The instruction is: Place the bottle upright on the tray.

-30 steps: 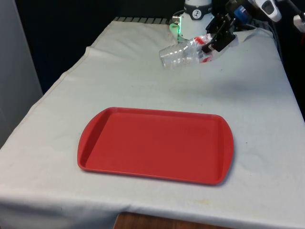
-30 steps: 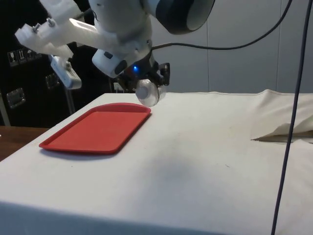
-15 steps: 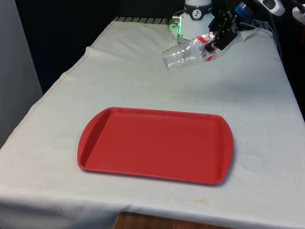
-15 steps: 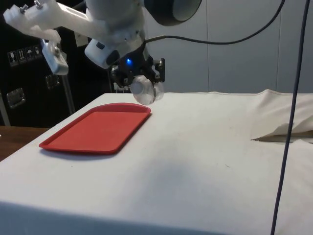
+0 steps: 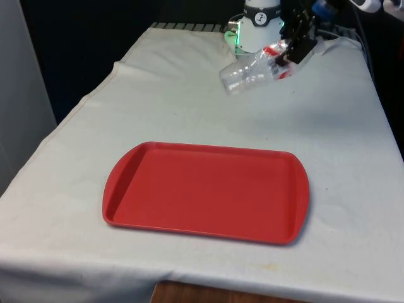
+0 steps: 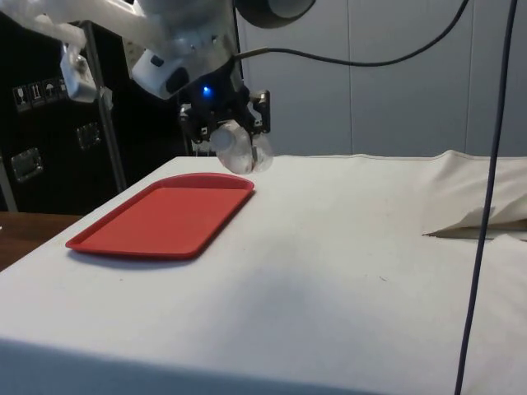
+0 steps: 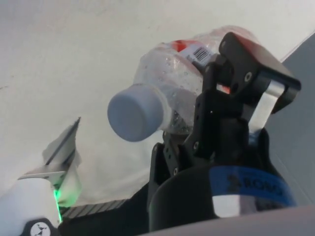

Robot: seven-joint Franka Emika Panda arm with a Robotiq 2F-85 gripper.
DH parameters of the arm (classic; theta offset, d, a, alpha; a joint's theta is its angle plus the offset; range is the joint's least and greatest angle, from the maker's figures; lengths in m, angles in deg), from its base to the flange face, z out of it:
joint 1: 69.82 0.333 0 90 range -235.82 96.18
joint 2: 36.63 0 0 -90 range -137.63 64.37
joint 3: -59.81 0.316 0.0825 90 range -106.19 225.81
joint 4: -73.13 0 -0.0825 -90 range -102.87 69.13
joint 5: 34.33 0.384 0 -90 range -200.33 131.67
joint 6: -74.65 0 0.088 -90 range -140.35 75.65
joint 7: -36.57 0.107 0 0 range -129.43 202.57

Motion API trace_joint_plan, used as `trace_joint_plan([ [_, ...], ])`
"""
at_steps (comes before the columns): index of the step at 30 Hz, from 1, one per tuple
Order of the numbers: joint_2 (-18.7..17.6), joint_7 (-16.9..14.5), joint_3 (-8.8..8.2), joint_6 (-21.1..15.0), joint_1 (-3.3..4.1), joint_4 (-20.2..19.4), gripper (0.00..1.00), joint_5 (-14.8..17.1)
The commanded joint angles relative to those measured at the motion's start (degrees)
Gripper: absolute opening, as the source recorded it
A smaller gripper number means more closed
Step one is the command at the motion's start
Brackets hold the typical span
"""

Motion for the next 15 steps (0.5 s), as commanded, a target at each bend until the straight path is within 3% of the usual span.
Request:
trace_joint_plan([
  [1,0.2,-0.9,0.00,-0.1,-0.17,0.3,0.33,1.0],
  [6,0.0,-1.7,-0.40,0.2,0.00,1.0,0.33,2.0],
  [15,0.0,-5.3,-1.15,0.3,-0.23,2.8,0.33,6.5],
])
